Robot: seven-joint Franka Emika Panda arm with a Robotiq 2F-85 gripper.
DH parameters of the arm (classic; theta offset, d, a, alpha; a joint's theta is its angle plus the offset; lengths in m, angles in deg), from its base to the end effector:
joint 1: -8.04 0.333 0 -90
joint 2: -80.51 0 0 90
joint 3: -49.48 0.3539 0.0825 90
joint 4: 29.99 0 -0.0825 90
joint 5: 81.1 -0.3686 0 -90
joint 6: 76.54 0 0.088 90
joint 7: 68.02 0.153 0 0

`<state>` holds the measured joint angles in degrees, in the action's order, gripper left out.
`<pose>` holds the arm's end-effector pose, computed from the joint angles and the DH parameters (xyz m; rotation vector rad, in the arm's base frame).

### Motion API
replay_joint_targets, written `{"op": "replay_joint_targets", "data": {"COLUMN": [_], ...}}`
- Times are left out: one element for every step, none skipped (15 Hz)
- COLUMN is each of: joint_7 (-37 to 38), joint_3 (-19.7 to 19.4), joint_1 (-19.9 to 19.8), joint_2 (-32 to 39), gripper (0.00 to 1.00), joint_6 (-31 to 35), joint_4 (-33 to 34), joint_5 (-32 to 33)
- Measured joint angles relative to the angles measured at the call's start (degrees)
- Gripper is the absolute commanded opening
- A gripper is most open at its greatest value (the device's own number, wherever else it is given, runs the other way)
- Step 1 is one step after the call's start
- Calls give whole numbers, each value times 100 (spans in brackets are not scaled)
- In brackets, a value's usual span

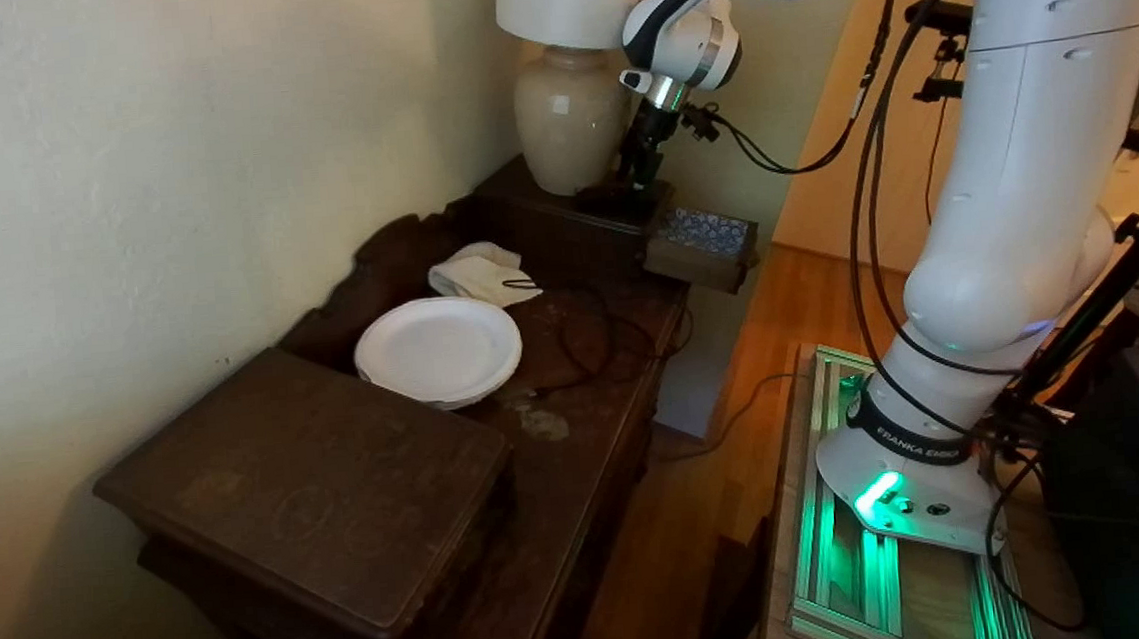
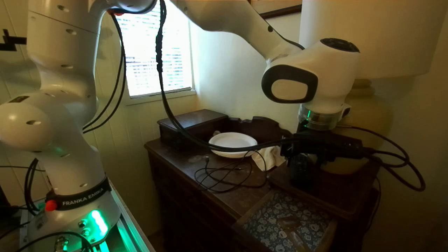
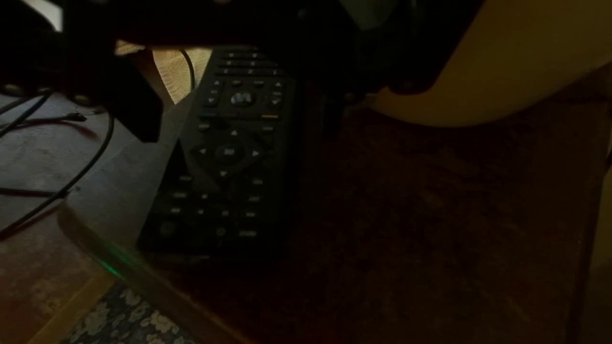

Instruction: Pick up the remote and put it in the open drawer

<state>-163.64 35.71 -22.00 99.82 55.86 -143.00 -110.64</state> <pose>0.4669 -0.4027 0.3084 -2.9024 -0.8509 -0.4448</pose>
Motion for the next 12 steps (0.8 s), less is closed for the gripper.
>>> {"op": "replay_joint_targets", "data": {"joint_7": [44, 88, 139, 180, 219, 271, 331, 384, 426, 466, 506, 535], "joint_3": [0, 0, 0, 0, 0, -1, -1, -1, -1, -1, -1, -1], "joint_1": [-1, -1, -2, -4, -6, -7, -9, -11, -13, -15, -19, -21], "joint_2": [0, 0, 0, 0, 0, 0, 0, 0, 0, 0, 0, -1], "gripper": [88, 87, 88, 88, 86, 86, 84, 86, 84, 87, 91, 96], "joint_6": [-17, -28, -34, -40, -44, -45, -45, -45, -46, -46, -46, -46], "joint_4": [6, 9, 9, 9, 9, 9, 9, 8, 7, 6, 3, -2], "joint_5": [0, 0, 0, 0, 0, 0, 0, 0, 0, 0, 0, 0]}}
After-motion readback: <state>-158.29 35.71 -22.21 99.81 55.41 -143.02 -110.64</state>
